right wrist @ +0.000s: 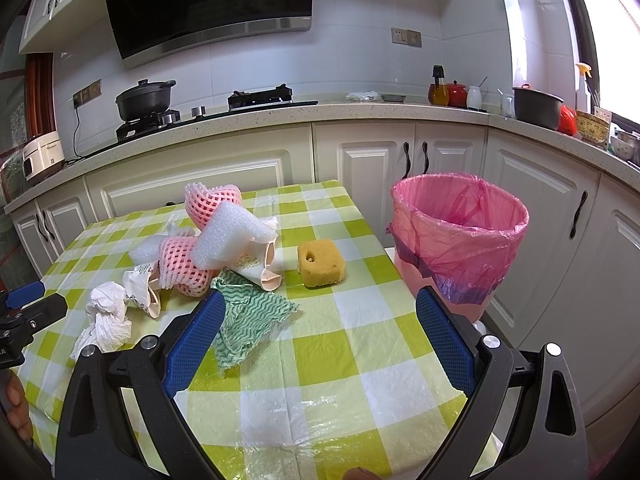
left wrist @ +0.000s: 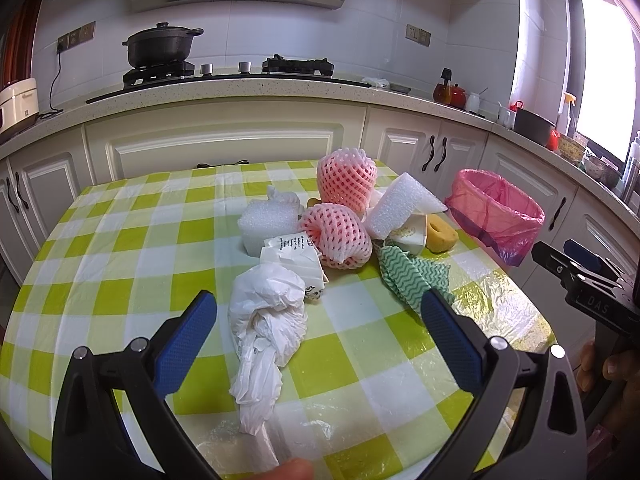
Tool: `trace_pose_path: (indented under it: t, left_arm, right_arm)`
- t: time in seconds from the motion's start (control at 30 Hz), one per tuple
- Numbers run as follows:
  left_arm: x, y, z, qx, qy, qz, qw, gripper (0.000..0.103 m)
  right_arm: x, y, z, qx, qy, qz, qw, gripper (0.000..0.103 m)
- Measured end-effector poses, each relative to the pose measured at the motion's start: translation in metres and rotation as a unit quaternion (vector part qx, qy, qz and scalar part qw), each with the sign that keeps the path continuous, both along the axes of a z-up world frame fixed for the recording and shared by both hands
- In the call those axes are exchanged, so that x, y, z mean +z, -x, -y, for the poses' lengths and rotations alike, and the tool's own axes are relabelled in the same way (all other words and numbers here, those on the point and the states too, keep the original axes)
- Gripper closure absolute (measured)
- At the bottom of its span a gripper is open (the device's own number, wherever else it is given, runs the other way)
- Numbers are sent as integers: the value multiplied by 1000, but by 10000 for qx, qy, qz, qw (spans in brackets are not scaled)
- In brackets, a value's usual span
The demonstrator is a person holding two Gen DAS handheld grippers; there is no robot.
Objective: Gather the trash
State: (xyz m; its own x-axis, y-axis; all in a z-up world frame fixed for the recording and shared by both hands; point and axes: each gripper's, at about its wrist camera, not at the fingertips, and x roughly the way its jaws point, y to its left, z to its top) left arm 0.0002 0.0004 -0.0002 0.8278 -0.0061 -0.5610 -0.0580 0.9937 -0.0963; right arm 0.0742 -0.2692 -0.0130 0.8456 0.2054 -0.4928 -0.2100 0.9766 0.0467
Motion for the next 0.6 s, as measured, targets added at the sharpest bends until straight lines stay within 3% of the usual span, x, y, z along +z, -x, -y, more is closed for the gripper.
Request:
trace_pose_path:
  t: [0.6]
  left_arm:
    - [0,0,0,1,7,3,10000,4]
  right_arm:
    - [-1,-1,-1,5,13,2,10000,13]
